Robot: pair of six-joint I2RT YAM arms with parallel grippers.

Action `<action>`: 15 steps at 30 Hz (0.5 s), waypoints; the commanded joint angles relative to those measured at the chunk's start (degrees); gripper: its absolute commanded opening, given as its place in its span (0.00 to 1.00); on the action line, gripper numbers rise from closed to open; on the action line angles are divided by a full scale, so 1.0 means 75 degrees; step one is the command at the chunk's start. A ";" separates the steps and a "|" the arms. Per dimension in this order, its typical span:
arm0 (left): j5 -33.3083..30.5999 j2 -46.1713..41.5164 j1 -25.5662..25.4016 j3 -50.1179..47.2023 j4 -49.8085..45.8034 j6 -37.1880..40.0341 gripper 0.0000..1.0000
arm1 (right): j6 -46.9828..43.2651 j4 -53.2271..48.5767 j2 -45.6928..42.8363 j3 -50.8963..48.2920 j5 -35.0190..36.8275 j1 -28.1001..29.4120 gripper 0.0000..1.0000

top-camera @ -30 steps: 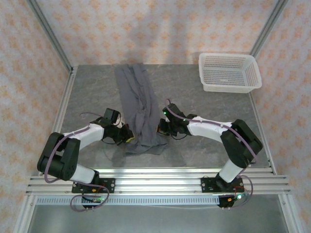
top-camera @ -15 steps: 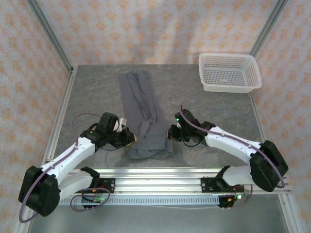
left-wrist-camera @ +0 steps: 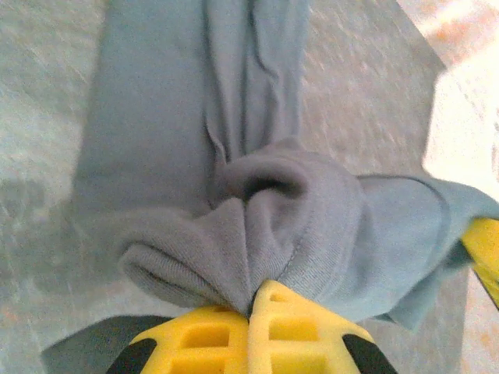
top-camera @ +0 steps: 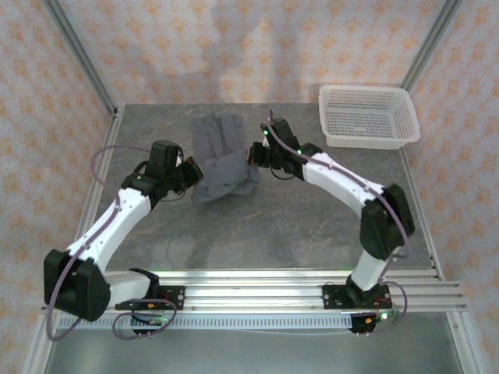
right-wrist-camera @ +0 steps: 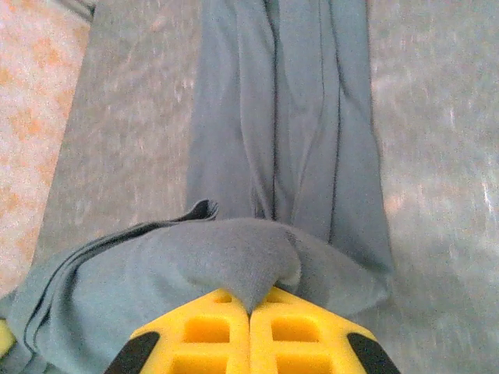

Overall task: Fold the inside-out t-shirt
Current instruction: Fold the T-shirt at the top-center of the table.

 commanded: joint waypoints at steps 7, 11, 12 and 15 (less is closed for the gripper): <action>0.0335 0.2953 0.1278 0.2031 0.1794 0.0539 0.00 | -0.0458 -0.0172 0.2880 0.3611 -0.0170 -0.0748 0.00; 0.0364 0.4529 0.1448 0.2999 0.2118 0.0603 0.00 | -0.0547 -0.0512 0.4266 0.5247 -0.0485 -0.0940 0.00; 0.0497 0.5079 0.1472 0.3285 0.2177 0.0597 0.00 | -0.0567 -0.0670 0.4646 0.5715 -0.0548 -0.0972 0.02; 0.0924 0.6182 0.1520 0.3837 0.2644 0.0381 0.20 | -0.0617 -0.1176 0.5712 0.7255 -0.0969 -0.1081 0.23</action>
